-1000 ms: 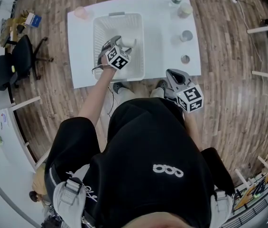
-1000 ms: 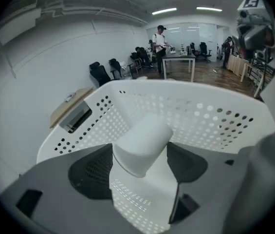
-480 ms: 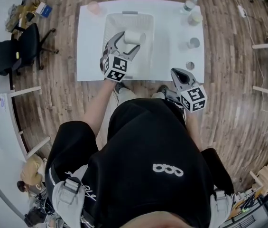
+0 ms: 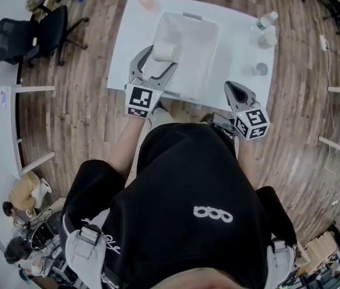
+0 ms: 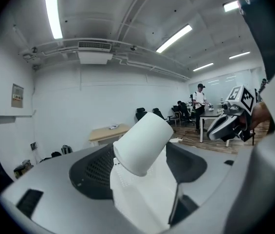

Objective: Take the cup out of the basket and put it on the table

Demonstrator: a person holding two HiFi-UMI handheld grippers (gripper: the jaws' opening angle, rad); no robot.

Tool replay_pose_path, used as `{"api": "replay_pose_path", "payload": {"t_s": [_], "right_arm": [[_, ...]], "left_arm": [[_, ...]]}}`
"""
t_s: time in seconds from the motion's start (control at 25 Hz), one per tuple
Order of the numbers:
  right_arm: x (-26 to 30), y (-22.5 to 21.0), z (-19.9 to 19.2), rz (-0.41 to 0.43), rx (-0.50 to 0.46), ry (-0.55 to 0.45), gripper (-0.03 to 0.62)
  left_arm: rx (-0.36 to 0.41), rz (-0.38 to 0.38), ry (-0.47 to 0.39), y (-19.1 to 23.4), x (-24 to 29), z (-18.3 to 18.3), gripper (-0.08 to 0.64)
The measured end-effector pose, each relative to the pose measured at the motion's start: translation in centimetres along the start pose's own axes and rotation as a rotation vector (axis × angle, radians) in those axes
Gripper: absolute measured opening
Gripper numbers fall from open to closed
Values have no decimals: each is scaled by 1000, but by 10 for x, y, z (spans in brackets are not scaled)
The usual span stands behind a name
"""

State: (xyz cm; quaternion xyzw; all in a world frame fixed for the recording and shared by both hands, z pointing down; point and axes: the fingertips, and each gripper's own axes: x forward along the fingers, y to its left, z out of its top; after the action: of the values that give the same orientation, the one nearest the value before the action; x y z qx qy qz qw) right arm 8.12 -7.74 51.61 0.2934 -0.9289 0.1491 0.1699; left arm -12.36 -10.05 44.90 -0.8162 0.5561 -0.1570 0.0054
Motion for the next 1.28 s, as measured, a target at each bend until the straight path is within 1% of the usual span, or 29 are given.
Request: {"api": "replay_pose_path", "payload": {"t_s": [0.16,0.32,0.56,0.76,0.92,1.28], "right_arm": [[14,4,9,39,-9,-4,25],[31,13,19,88,-32,-2,25],[50,24,29,144,-68,0,25],[54,23,31,157,-77,1,25],[52,23,30,151,-80,1,25],[41,23,29,133,-82,-5,25]], "left_arm": [[-40,76,-11,16,-27,-6,339],[-77,148,0,32,-50,-18,337],[-129,219,8,44,-78,-33,336],[-145,260,8,47,-93,-37,334],[-161,281,3,49,-105,-39,333],[-180,290,-22,51,-116,-36,330]]}}
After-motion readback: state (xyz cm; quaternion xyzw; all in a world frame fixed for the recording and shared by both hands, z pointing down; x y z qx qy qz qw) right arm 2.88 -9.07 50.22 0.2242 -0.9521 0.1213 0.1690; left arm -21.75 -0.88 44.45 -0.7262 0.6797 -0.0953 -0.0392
